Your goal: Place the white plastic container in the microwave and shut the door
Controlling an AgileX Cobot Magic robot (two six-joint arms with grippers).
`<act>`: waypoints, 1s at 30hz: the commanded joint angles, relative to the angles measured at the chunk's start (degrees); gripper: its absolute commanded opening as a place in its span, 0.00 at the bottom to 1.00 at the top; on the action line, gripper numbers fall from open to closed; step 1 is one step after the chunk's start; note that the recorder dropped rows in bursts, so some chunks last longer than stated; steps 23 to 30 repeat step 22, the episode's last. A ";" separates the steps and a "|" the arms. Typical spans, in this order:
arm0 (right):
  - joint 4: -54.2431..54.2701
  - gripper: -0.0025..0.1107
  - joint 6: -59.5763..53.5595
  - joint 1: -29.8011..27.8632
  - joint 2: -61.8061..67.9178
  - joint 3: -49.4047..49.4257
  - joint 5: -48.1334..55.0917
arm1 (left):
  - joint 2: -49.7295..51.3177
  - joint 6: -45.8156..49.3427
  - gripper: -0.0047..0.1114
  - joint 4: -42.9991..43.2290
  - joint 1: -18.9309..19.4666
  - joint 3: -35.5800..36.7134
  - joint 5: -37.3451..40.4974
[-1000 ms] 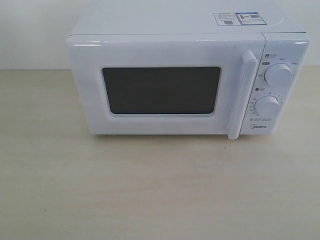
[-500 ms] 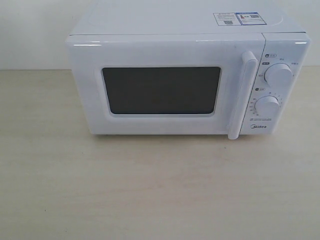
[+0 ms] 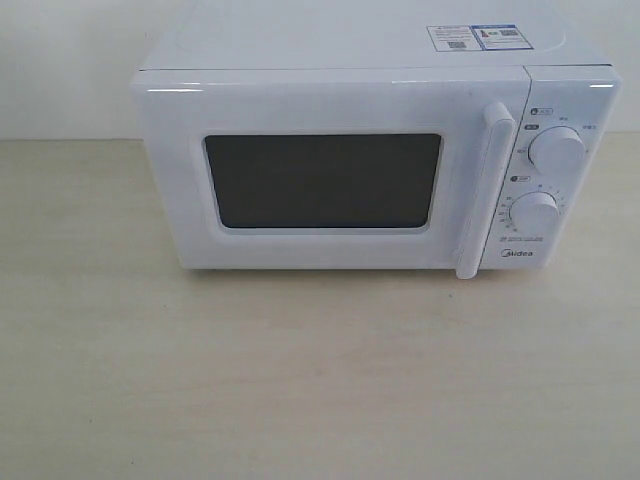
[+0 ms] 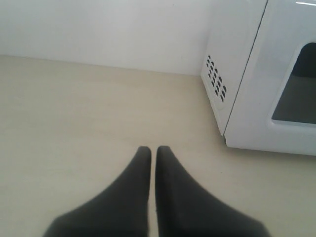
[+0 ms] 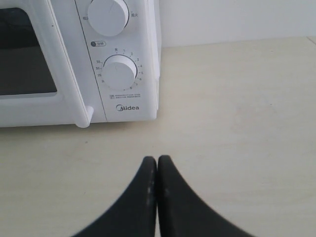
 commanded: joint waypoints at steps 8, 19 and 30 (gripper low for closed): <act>0.11 0.02 -0.19 0.11 -0.24 0.23 -0.67 | -0.16 -0.65 0.08 0.27 0.15 0.20 0.07; -0.02 0.02 -0.19 0.11 -0.24 0.23 -1.11 | -0.16 -0.65 0.08 0.27 0.15 0.20 0.07; -0.02 0.02 -0.19 0.11 -0.24 0.23 -1.11 | -0.16 -0.65 0.08 0.27 0.15 0.20 0.07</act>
